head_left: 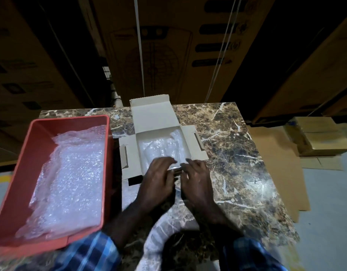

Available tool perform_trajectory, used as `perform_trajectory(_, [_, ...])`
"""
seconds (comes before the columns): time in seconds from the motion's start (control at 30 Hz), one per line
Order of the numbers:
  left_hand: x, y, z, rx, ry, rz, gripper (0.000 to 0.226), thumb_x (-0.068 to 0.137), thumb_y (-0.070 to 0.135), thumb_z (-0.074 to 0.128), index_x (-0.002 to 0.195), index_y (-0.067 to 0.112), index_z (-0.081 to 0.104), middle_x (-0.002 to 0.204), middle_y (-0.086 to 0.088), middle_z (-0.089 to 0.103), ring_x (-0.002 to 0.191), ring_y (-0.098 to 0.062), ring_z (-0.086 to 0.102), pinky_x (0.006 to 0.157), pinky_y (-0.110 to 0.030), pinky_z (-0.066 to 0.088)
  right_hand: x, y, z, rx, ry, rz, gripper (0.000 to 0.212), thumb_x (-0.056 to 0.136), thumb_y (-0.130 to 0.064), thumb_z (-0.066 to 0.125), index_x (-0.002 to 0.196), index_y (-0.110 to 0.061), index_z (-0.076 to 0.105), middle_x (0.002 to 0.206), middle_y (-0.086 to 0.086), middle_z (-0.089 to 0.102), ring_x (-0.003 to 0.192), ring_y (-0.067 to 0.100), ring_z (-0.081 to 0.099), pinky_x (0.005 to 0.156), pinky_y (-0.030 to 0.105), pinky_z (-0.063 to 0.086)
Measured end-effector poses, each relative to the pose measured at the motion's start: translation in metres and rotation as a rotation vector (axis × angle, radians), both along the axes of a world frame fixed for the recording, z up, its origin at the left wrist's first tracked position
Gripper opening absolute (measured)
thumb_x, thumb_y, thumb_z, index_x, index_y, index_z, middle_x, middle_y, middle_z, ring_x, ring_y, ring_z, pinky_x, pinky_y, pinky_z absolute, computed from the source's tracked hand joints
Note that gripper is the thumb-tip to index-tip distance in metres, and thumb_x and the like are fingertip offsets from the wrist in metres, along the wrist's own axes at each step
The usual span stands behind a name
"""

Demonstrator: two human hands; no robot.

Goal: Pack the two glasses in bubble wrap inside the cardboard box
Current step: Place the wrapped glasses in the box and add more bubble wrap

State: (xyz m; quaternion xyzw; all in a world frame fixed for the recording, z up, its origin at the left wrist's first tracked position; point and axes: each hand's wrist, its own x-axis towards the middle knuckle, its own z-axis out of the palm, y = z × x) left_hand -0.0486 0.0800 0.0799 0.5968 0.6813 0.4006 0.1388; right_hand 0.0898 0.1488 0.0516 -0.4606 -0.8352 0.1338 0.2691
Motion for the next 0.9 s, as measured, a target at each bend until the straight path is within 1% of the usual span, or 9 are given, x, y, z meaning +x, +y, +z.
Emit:
perform_trajectory(0.13, [0.017,-0.06,-0.028,-0.03,0.05,0.03,0.029,0.09,0.01,0.06,0.119,0.015,0.065,0.126,0.002,0.06,0.123,-0.013,0.052,0.107,-0.017,0.033,0.011,-0.023,-0.003,-0.112,-0.064,0.111,0.033,0.079,-0.007,0.059,0.107,-0.019,0.072,0.112,-0.002,0.07,0.104,0.024,0.056,0.089,0.041,0.05])
perform_trajectory(0.27, [0.019,-0.105,-0.079,-0.305,0.245,0.114,0.044,0.09,0.033,0.051,0.127,0.009,0.058,0.138,-0.014,0.054,0.13,-0.036,0.051,0.109,-0.039,0.036,0.025,-0.047,-0.012,-0.127,-0.193,0.187,0.028,0.079,-0.01,0.064,0.104,-0.017,0.075,0.116,0.002,0.07,0.102,0.025,0.059,0.087,0.038,0.053])
perform_trajectory(0.33, [0.022,-0.125,-0.095,-0.464,0.324,0.167,0.054,0.097,0.047,0.04,0.133,0.01,0.053,0.144,-0.02,0.048,0.133,-0.039,0.046,0.106,-0.048,0.043,0.035,-0.06,-0.017,-0.172,-0.263,0.238,0.03,0.082,-0.011,0.06,0.107,-0.018,0.075,0.117,0.001,0.07,0.103,0.024,0.06,0.086,0.036,0.053])
perform_trajectory(0.4, [0.025,-0.143,-0.103,-0.538,0.395,0.216,0.066,0.101,0.057,0.02,0.138,0.012,0.051,0.149,-0.02,0.046,0.136,-0.037,0.043,0.104,-0.053,0.044,0.045,-0.072,-0.031,-0.226,-0.374,0.328,0.033,0.085,-0.014,0.053,0.114,-0.019,0.069,0.132,0.004,0.061,0.113,0.026,0.055,0.089,0.037,0.051])
perform_trajectory(0.5, [0.029,-0.156,-0.105,-0.585,0.441,0.261,0.072,0.101,0.06,0.013,0.146,0.015,0.046,0.153,-0.018,0.042,0.141,-0.036,0.041,0.108,-0.05,0.04,0.063,-0.09,-0.055,-0.271,-0.504,0.4,0.048,0.094,-0.031,0.043,0.14,-0.021,0.051,0.155,0.012,0.04,0.137,0.033,0.04,0.106,0.041,0.044])
perform_trajectory(0.6, [0.032,-0.162,-0.104,-0.612,0.43,0.276,0.07,0.1,0.06,0.019,0.151,0.017,0.04,0.158,-0.017,0.036,0.145,-0.036,0.035,0.106,-0.052,0.042,0.072,-0.099,-0.074,-0.25,-0.535,0.408,0.056,0.096,-0.039,0.032,0.147,-0.02,0.046,0.156,0.017,0.038,0.14,0.037,0.041,0.108,0.043,0.044])
perform_trajectory(0.73, [0.03,-0.169,-0.102,-0.645,0.456,0.223,0.067,0.1,0.057,0.026,0.146,0.013,0.047,0.151,-0.02,0.045,0.138,-0.037,0.046,0.099,-0.053,0.048,0.071,-0.1,-0.067,-0.286,-0.629,0.449,0.063,0.101,-0.041,0.035,0.159,-0.021,0.019,0.166,0.016,0.008,0.152,0.037,0.013,0.122,0.045,0.022])
perform_trajectory(0.8, [0.028,-0.171,-0.101,-0.659,0.474,0.196,0.067,0.093,0.054,0.038,0.142,0.012,0.053,0.146,-0.02,0.05,0.132,-0.037,0.052,0.095,-0.051,0.051,0.067,-0.1,-0.06,-0.295,-0.69,0.449,0.068,0.101,-0.041,0.04,0.16,-0.02,0.013,0.167,0.017,0.001,0.153,0.036,0.008,0.122,0.047,0.019])
perform_trajectory(0.9, [0.023,-0.172,-0.086,-0.56,0.496,0.154,0.065,0.084,0.047,0.046,0.136,0.01,0.057,0.14,-0.019,0.056,0.126,-0.036,0.058,0.095,-0.045,0.053,0.052,-0.101,-0.044,-0.267,-0.679,0.388,0.061,0.097,-0.041,0.042,0.152,-0.018,0.031,0.158,0.019,0.029,0.142,0.036,0.031,0.114,0.043,0.032])
